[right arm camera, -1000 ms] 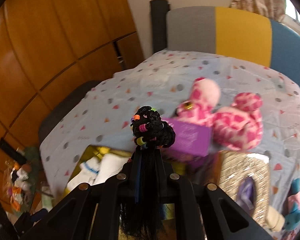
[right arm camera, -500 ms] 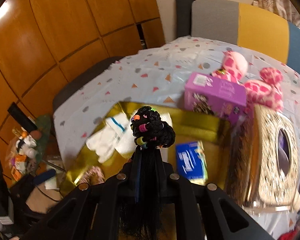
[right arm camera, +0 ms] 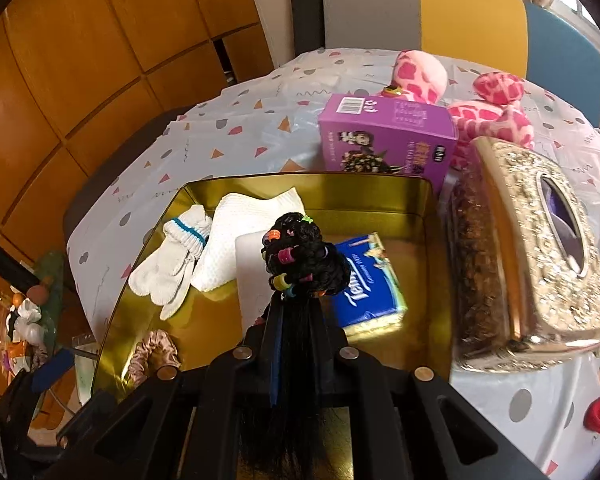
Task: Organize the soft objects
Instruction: 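Carry the black hair braid into the gold tray and open the right gripper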
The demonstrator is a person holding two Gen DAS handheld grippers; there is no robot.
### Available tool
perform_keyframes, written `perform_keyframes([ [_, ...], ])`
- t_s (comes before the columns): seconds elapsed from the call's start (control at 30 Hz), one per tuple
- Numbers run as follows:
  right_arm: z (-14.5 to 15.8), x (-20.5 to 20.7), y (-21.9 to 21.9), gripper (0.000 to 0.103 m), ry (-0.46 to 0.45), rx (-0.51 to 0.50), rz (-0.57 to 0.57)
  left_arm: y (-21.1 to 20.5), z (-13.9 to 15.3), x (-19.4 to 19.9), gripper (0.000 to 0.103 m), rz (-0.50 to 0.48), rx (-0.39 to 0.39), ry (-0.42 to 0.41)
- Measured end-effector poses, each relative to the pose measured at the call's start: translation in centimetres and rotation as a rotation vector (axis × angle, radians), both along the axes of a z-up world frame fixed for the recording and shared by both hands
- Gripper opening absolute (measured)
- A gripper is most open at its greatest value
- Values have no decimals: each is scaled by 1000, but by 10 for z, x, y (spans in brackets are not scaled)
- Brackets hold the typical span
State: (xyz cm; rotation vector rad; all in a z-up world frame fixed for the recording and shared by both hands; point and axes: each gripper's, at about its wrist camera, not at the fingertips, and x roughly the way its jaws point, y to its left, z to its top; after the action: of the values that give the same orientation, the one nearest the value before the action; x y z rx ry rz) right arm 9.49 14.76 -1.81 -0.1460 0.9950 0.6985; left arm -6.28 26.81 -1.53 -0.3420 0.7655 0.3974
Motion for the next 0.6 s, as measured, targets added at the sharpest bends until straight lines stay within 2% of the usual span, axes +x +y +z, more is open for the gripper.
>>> perform_keyframes([
  [0.2, -13, 12, 21, 11, 16, -44, -19, 1, 0, 0, 89, -1, 7, 1],
  [0.43, -33, 16, 19, 16, 44, -94, -31, 0, -1, 0, 89, -1, 11, 6],
  [0.57, -34, 16, 11, 25, 66, -80, -42, -3, -2, 1, 89, -3, 20, 10],
  [0.6, -33, 16, 9, 30, 62, -69, -44, -4, -2, 1, 89, -6, 22, 11],
])
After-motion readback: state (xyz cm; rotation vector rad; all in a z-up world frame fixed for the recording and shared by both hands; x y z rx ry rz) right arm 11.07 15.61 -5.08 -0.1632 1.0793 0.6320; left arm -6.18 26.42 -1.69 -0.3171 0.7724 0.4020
